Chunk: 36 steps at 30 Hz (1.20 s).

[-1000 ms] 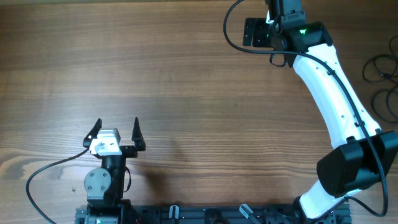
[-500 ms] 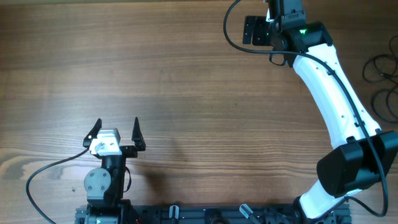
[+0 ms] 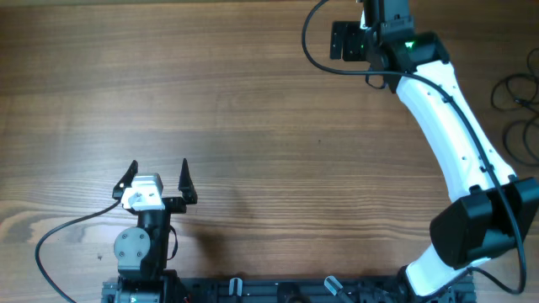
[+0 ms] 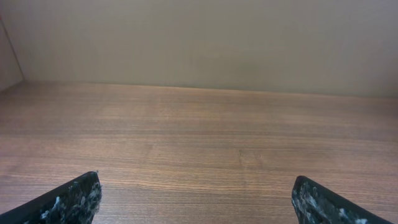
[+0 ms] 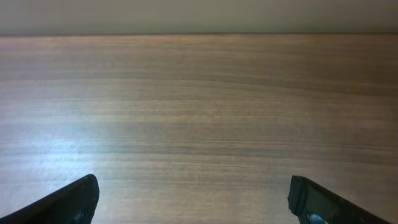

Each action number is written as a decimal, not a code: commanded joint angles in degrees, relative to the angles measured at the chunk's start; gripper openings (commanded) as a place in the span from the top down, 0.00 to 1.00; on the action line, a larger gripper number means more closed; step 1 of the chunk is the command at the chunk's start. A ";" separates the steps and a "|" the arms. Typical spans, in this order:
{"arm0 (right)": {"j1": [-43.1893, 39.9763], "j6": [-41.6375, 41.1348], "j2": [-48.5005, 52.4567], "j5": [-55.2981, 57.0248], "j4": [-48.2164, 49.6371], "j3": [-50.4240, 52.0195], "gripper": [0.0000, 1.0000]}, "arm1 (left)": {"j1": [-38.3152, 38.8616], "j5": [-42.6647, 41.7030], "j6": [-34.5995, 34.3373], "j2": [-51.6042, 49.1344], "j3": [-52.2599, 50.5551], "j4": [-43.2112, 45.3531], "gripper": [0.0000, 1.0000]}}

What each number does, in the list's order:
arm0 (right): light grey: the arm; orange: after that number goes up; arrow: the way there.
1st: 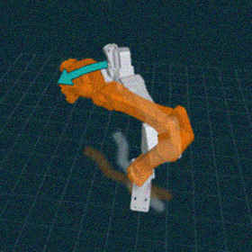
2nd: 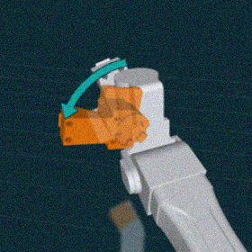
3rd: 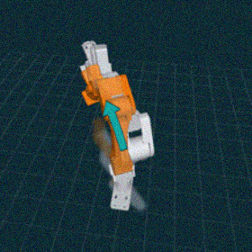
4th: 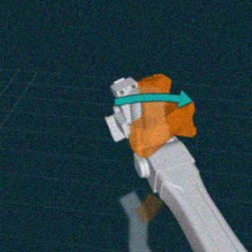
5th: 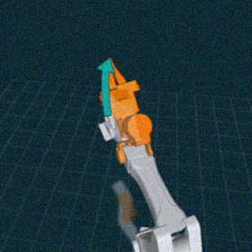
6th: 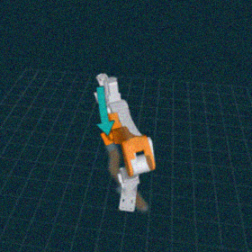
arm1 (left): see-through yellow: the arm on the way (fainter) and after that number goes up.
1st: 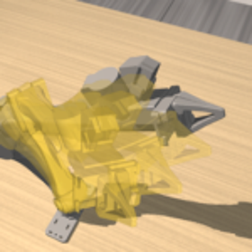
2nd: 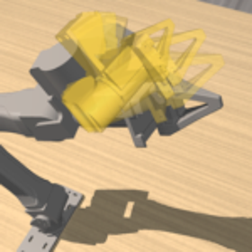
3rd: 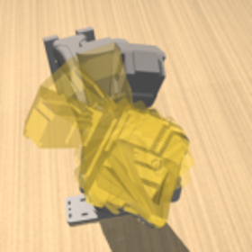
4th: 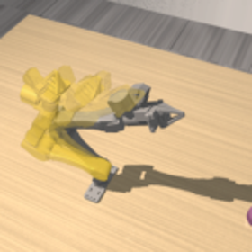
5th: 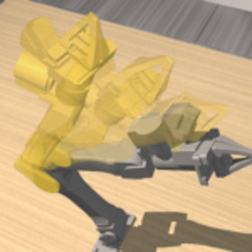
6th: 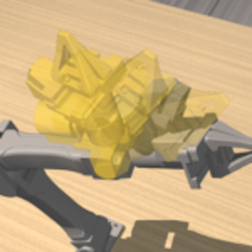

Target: Untangle cables

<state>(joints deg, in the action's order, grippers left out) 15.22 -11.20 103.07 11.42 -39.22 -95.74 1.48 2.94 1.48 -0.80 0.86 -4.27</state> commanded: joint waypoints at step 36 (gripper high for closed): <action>-5.88 -2.25 -56.63 -4.02 41.77 69.79 0.00 | -0.33 -0.09 1.31 0.48 -0.50 0.22 0.00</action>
<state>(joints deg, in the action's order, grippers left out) 9.58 -12.75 51.09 8.51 2.13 -29.63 1.48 2.94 1.48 -0.80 0.84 -4.27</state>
